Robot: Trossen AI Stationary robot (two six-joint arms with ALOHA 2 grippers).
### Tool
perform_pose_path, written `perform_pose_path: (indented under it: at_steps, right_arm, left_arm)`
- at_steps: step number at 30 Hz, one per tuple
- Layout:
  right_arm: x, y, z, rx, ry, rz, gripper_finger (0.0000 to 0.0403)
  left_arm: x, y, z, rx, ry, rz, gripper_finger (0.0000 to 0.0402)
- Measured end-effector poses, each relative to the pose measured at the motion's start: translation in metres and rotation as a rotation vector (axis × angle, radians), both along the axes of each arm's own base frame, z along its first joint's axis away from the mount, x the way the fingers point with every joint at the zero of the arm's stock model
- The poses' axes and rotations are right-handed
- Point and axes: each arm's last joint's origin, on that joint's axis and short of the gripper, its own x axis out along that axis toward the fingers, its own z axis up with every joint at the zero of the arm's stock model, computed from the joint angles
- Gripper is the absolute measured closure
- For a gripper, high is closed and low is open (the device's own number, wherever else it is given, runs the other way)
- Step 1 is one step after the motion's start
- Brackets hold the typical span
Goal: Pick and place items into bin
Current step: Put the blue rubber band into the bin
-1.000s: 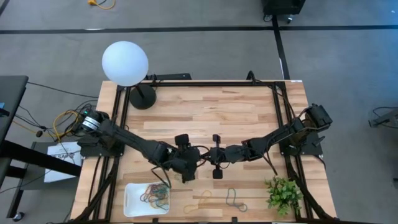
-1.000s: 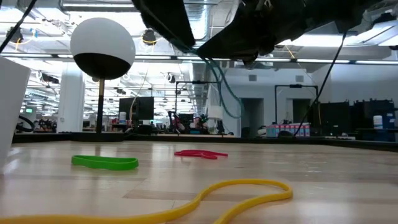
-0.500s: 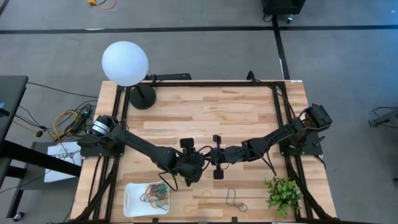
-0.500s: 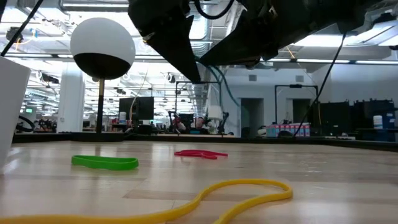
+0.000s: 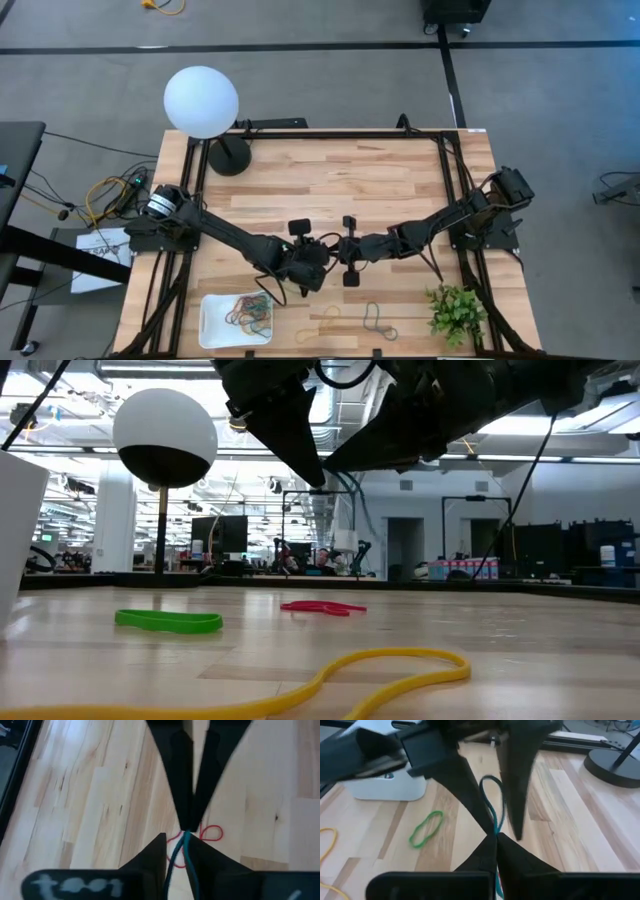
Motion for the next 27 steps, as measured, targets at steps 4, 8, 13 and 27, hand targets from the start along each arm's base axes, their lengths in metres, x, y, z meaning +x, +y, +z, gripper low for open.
perform_pose_path:
  at_steps: [4,8,13,27]
  right_arm:
    - [-0.001,0.0,-0.001,-0.006,0.016,-0.001,0.0387]
    - [-0.002,-0.001,-0.003,-0.011,0.032,-0.001,0.0356]
    - [-0.003,-0.001,-0.005,-0.021,0.06,-0.001,0.0317]
    - [-0.007,-0.003,-0.012,-0.011,0.141,-0.023,0.029]
  left_arm:
    - [-0.002,-0.005,0.002,0.0,0.002,-0.013,0.0378]
    - [-0.003,-0.015,0.015,-0.016,-0.004,-0.029,0.0397]
    - [-0.015,-0.035,0.037,-0.046,0.039,-0.063,0.0401]
    - [-0.113,-0.128,0.048,-0.516,0.417,0.19,0.0401]
